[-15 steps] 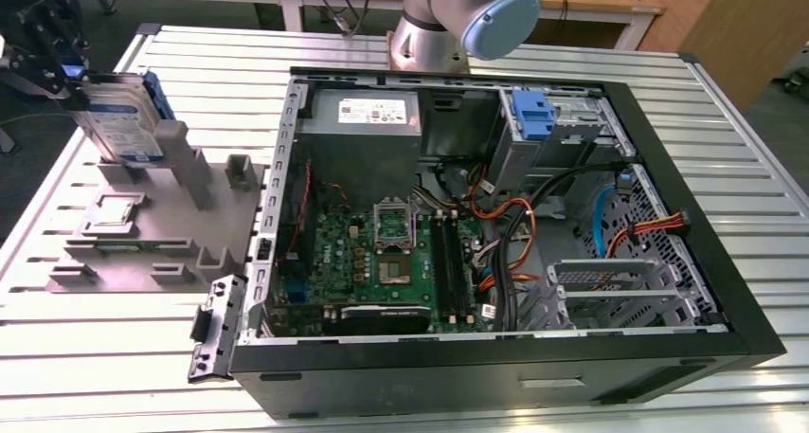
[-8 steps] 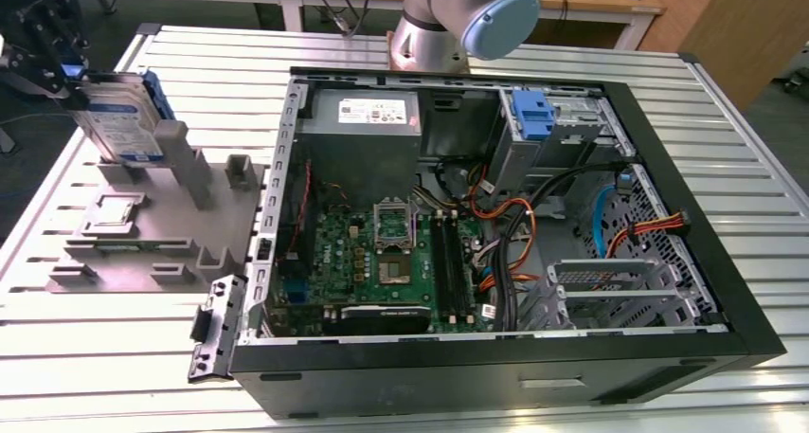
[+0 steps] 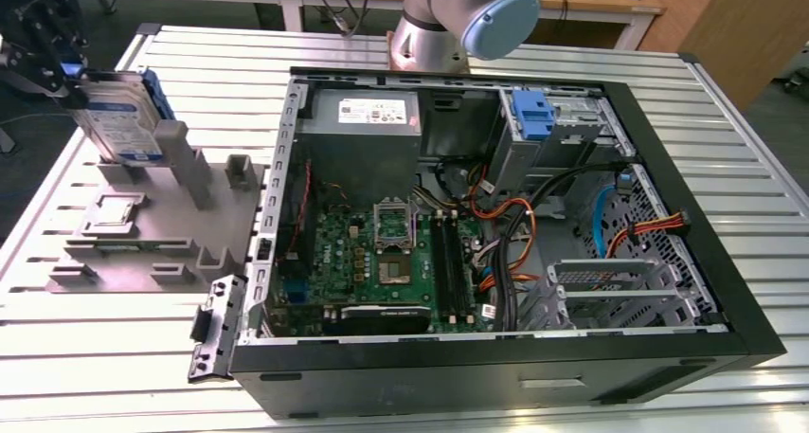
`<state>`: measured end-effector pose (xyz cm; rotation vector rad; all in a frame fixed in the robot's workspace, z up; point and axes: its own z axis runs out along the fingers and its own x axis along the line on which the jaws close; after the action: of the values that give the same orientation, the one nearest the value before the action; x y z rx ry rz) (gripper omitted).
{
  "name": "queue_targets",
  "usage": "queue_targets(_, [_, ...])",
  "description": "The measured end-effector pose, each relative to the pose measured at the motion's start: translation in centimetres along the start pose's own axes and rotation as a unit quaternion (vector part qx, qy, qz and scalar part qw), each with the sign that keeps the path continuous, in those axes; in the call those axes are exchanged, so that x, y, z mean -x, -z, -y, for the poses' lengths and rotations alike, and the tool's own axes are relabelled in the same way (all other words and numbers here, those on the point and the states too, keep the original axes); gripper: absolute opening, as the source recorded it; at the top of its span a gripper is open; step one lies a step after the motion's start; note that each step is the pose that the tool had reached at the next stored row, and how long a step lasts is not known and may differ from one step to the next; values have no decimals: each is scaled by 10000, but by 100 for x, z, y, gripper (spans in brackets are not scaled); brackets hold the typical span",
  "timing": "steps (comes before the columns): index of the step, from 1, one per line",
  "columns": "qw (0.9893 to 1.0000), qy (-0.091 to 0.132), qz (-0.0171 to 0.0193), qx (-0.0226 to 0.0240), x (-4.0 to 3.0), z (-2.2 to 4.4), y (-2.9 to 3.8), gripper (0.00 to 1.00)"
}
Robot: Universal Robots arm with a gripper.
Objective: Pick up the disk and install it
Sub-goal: 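Pick up the disk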
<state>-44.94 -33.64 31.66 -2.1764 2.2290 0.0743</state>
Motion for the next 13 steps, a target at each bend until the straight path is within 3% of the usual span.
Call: queue_targets(13, [10000, 0, 0, 0, 2, 0, 27, 36])
